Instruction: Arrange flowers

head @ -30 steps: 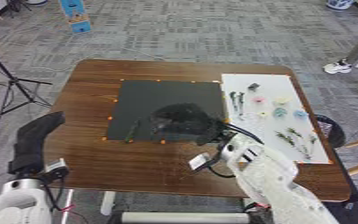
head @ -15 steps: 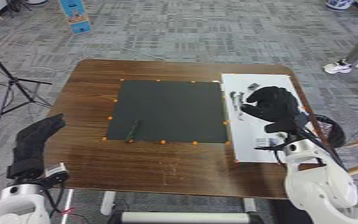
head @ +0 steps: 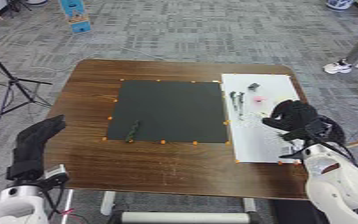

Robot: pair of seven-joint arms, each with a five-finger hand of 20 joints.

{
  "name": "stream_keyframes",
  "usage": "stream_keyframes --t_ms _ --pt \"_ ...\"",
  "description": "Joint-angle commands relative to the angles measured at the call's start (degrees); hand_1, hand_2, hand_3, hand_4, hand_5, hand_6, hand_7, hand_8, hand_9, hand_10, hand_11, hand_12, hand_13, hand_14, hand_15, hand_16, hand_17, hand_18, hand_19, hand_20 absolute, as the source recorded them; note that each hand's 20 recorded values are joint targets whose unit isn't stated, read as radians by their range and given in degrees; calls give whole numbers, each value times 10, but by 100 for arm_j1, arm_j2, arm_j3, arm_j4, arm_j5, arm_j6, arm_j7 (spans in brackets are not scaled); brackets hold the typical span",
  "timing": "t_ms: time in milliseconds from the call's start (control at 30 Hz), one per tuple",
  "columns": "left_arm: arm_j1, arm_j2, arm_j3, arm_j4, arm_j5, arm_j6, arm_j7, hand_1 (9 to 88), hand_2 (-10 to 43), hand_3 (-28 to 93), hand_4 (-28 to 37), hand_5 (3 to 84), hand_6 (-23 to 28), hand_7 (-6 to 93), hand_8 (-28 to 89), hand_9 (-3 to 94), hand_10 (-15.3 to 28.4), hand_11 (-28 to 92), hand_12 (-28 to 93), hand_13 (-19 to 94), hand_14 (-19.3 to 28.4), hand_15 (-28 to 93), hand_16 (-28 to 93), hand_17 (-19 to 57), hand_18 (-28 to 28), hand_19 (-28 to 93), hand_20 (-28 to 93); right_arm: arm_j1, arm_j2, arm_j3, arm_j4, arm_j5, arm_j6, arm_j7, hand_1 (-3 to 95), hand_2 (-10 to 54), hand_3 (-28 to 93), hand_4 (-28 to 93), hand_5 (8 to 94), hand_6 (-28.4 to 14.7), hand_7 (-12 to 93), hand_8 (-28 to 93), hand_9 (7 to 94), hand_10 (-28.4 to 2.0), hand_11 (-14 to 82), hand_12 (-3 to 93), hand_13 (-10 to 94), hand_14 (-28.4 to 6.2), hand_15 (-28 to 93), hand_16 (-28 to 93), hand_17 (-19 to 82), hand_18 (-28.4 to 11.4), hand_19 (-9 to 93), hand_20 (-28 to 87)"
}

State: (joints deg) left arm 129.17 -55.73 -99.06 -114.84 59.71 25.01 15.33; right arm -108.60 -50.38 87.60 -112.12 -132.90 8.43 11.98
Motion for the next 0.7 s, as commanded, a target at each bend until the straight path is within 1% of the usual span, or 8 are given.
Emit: stream_keyframes --t_ms 33,333,400,467,567,600,633,700 --pt "132 -81 -49 -81 51 -69 -57 204 7 745 -283 503 21 160 -84 507 126 187 120 393 139 123 6 64 101 51 163 -470 92 341 -48 -426 50 193 293 -94 667 -100 701 -26 276 -54 778 -145 314 276 705 -143 579 355 305 -260 739 595" --pt "83 -56 -68 -96 104 -160 -134 207 4 747 -283 503 21 159 -84 507 126 188 119 396 140 126 6 64 102 52 162 -632 185 542 300 -656 -186 241 287 -95 664 -101 703 -27 276 -52 781 -144 321 279 713 -141 587 357 311 -262 746 598" --pt "72 -69 -60 -96 129 -173 -145 208 3 747 -283 502 22 159 -84 507 126 188 119 396 140 126 6 64 102 52 162 -689 222 605 378 -716 -156 246 287 -95 663 -101 703 -27 276 -53 781 -144 322 280 713 -141 586 358 312 -263 746 599" --pt "87 -76 -51 -99 115 -170 -114 212 3 746 -282 502 22 159 -84 506 125 187 119 396 140 126 6 64 102 52 162 -728 232 672 417 -786 -168 259 287 -95 662 -102 703 -27 277 -52 782 -144 323 280 714 -140 586 359 312 -263 747 600" --pt "102 -73 -35 -96 143 -200 -156 213 2 747 -282 501 22 159 -83 506 126 187 119 396 140 125 6 63 102 52 162 -834 203 763 450 -806 -83 336 286 -95 661 -103 703 -27 277 -52 782 -144 324 281 714 -139 586 360 313 -262 747 600" --pt "110 -87 -51 -98 155 -261 -178 214 1 748 -281 501 22 159 -83 506 126 188 119 397 139 125 6 64 102 52 162 -851 181 780 474 -859 -57 357 286 -95 661 -103 703 -27 277 -52 783 -144 324 281 714 -139 586 360 314 -263 747 600" --pt "104 -82 -32 -103 161 -221 -183 215 1 747 -280 501 22 158 -83 507 126 188 119 397 139 125 6 64 102 52 162 -856 169 798 492 -865 -47 362 286 -95 660 -103 703 -26 278 -52 783 -144 324 281 714 -139 586 361 314 -263 747 600" --pt "109 -82 -41 -97 157 -261 -178 219 -1 746 -278 501 22 158 -83 507 126 188 120 397 140 125 6 63 102 52 162 -880 137 827 491 -778 0 394 286 -95 660 -103 703 -26 279 -52 784 -144 325 281 715 -139 586 361 316 -263 748 600"
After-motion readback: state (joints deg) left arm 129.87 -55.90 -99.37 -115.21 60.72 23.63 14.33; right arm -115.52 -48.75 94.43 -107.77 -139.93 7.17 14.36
